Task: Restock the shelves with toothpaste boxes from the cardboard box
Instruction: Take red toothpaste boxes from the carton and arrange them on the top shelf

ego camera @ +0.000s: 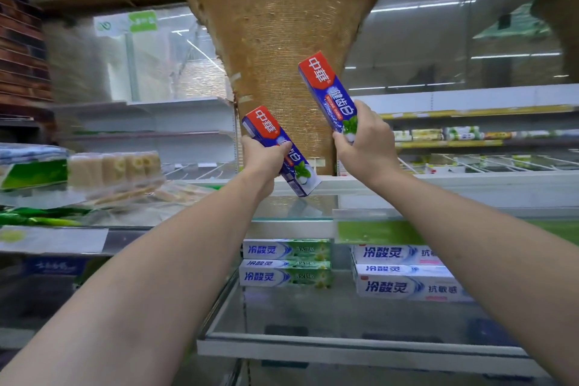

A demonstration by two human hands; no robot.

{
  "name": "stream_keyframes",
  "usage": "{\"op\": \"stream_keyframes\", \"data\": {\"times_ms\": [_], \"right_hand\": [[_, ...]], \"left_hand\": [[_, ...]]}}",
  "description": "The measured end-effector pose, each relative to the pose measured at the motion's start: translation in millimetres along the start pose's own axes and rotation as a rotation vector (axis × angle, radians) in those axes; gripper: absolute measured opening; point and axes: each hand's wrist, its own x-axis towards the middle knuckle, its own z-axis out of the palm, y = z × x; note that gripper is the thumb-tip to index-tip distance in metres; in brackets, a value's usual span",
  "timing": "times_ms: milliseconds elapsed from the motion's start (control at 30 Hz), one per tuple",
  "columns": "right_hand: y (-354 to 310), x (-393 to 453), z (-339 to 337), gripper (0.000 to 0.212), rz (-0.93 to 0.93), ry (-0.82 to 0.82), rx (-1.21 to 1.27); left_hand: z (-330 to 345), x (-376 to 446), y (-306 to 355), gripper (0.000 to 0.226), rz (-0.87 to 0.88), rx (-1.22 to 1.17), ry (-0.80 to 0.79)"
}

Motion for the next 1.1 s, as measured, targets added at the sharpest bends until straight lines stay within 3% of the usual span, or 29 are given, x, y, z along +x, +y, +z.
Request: {"op": "stream_keyframes", "data": {"times_ms": [267, 433, 467, 633, 767, 867, 1000, 1100], "right_hand": [[6.8, 1.5, -2.0, 0.055, 0.019, -0.019, -0.008], [10.5, 2.0, -3.2, 0.051, 0.005, -0.026, -0.044], [10.4, 1.9, -2.5, 0.050, -0.002, -0.027, -0.049], [8.9, 0.5, 2.7, 0.049, -0.012, -0.045, -0.048], [9.5, -0.2, 6.0, 0.049, -0.006, -0.086, -0.050], [9.5, -0.8, 7.2, 0.052, -0.009, -0.108, -0.053], [10.7, -0.7, 7.5, 0.054, -0.020, -0.123, -0.065], [12.8, -0.7, 8.3, 0.053, -0.025, -0.141, -0.098]], "left_hand": [[12.2, 6.3, -10.0, 0.066, 0.091, 0.092, 0.061], [0.6, 8.9, -12.3, 0.129, 0.077, 0.155, 0.118], [-4.2, 10.9, -12.5, 0.127, 0.089, 0.196, 0.139], [-26.5, 17.5, -7.0, 0.079, 0.054, 0.390, 0.151], [-42.2, 17.4, -2.9, 0.072, 0.038, 0.595, 0.191], [-48.0, 13.1, -4.4, 0.068, 0.005, 0.772, 0.136], [-47.5, 16.7, -4.0, 0.072, -0.019, 0.805, 0.055], [-38.8, 17.2, -0.6, 0.062, -0.075, 0.779, -0.085]]}}
